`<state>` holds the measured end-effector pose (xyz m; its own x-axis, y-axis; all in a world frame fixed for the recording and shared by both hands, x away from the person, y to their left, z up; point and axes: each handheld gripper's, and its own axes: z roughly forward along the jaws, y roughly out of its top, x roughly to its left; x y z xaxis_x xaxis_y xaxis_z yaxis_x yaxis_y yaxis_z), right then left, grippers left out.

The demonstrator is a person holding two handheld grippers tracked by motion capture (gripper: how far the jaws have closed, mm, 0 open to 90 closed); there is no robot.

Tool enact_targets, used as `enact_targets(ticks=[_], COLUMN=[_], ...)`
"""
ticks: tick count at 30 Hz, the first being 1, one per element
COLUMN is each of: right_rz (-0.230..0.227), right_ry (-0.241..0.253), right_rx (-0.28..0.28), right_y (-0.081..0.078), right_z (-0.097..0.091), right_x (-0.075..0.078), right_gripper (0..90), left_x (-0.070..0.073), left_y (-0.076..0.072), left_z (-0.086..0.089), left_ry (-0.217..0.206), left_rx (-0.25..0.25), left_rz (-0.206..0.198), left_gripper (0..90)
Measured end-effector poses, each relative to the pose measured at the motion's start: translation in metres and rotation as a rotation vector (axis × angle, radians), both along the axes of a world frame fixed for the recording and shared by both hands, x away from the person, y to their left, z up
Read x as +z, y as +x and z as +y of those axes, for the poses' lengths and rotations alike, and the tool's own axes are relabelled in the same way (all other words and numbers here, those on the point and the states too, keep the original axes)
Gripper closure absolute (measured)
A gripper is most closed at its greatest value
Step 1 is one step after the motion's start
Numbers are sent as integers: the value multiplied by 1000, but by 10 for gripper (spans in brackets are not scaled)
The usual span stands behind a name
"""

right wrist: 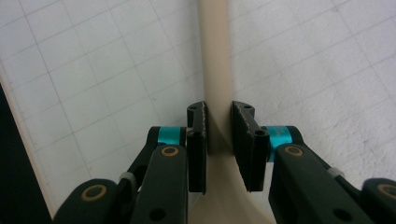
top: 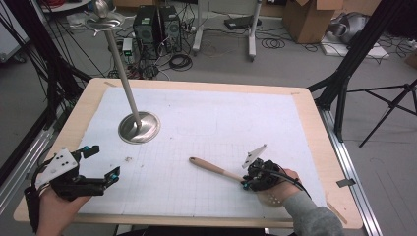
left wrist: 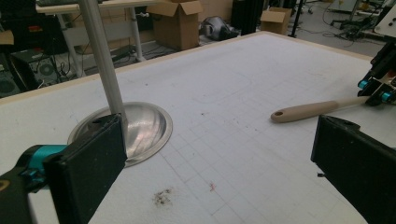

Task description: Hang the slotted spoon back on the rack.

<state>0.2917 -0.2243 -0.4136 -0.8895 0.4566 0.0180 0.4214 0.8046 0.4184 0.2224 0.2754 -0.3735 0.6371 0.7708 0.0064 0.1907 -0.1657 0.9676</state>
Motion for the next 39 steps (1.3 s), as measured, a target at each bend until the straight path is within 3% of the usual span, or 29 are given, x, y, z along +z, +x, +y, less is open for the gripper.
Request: enact_targets(ticks=[4, 15, 24, 39], right_rz=[-17, 1, 16, -12], right_ry=[-2, 36, 112, 236], right_rx=[6, -22, -52, -76], right_y=[-2, 0, 3, 7], right_z=[0, -5, -8, -9], right_x=[0, 0, 5, 16], right_gripper=[778, 783, 784, 784], left_x=[0, 0, 1, 1], left_y=[0, -1, -3, -6], left_z=[1, 2, 3, 5], left_ry=[-2, -4, -2, -4], left_rx=[2, 5, 10, 17], left_rz=[1, 1, -1, -3], left_gripper=[37, 37, 37, 37])
